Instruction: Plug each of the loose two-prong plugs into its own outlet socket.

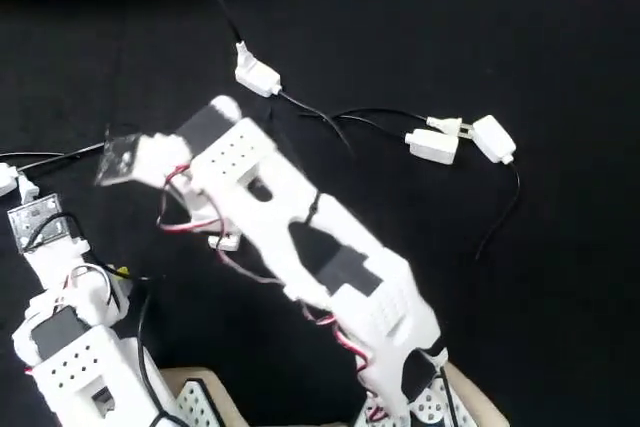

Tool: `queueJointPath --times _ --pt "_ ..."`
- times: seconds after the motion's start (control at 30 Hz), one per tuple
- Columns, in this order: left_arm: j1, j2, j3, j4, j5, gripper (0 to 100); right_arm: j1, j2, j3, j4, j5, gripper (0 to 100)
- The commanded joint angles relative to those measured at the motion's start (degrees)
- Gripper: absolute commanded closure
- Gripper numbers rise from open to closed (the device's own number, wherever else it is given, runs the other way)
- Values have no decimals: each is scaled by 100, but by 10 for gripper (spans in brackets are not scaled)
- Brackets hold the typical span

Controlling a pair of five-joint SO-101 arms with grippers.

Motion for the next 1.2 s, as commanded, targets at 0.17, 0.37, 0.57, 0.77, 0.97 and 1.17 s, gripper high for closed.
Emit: queueJointPath --times 0.17,0.37,0.57,0.77,0.97,1.17 --pt "75 -44 -22 -97 -53 740 -1037 690 -514 53 18 987" --pt "-163 -44 -4 -79 -53 740 -958 1147 -1358 264 -62 987" --pt "-154 -44 -22 -79 -53 740 -703 1209 -1437 273 290 987" --pt "-505 -53 -286 343 -185 740 -440 954 -1446 281 642 987" --pt "-1121 -44 -180 563 -343 740 -360 716 -1411 273 993 987" --pt "-1332 -44 -84 202 -316 740 -220 708 -1446 264 1037 987"
